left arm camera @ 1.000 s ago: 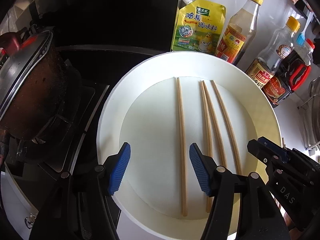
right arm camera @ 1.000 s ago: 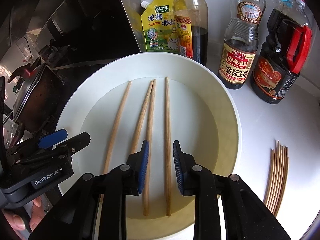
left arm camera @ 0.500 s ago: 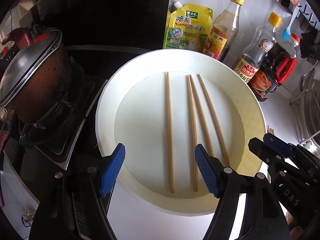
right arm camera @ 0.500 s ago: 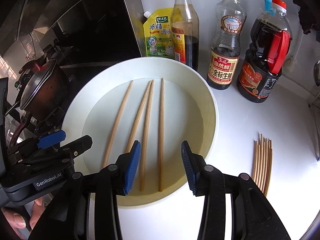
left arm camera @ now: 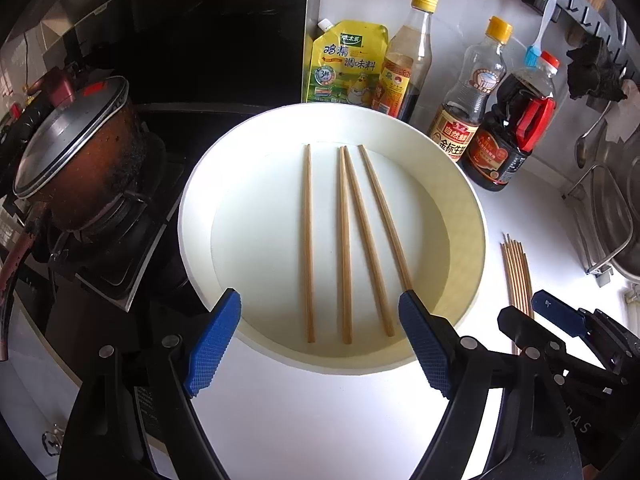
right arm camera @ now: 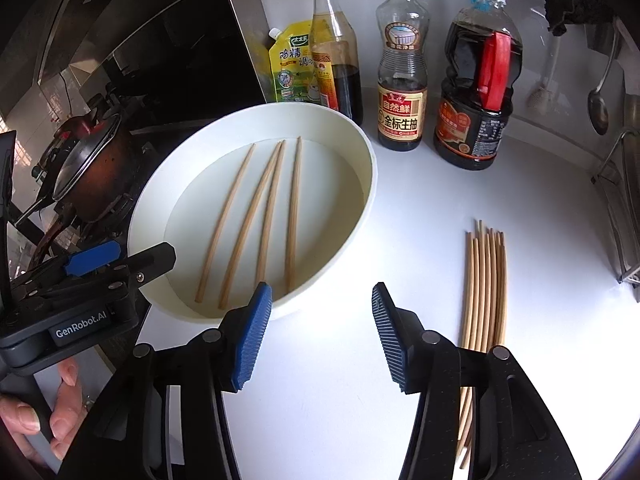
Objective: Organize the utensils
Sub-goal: 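Lift both open tools out of the basin toward the chopstick bundle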
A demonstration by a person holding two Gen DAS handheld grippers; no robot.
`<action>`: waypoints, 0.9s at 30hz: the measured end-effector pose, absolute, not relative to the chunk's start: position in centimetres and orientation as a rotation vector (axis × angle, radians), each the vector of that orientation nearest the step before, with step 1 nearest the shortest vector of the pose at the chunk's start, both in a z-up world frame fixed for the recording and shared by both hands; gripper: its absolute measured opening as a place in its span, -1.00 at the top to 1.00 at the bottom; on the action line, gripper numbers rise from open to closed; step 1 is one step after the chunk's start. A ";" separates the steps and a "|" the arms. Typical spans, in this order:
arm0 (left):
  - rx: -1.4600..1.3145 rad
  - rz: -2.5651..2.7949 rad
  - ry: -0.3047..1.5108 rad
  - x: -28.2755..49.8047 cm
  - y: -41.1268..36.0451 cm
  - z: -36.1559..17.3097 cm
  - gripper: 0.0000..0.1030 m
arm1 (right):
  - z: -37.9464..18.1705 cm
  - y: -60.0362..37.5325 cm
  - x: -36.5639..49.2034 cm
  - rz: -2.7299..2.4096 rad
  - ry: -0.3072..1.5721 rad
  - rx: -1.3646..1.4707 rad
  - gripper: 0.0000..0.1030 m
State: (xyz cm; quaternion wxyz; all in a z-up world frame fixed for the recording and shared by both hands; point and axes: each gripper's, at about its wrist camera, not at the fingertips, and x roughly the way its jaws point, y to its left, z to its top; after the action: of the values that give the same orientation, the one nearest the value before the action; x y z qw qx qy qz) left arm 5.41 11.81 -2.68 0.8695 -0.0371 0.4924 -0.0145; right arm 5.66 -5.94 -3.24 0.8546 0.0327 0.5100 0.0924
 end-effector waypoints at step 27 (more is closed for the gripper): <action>0.031 -0.186 1.034 1.0 1.2 -3.7 -0.64 | -5.7 -19.5 -1.7 -0.047 1.097 0.209 -0.03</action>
State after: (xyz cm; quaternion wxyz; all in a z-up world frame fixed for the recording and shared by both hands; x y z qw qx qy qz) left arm 1.04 1.24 -3.67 0.8651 0.0150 0.4935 -0.0887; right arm -1.68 -19.52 -5.71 0.8477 0.0992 0.5206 -0.0224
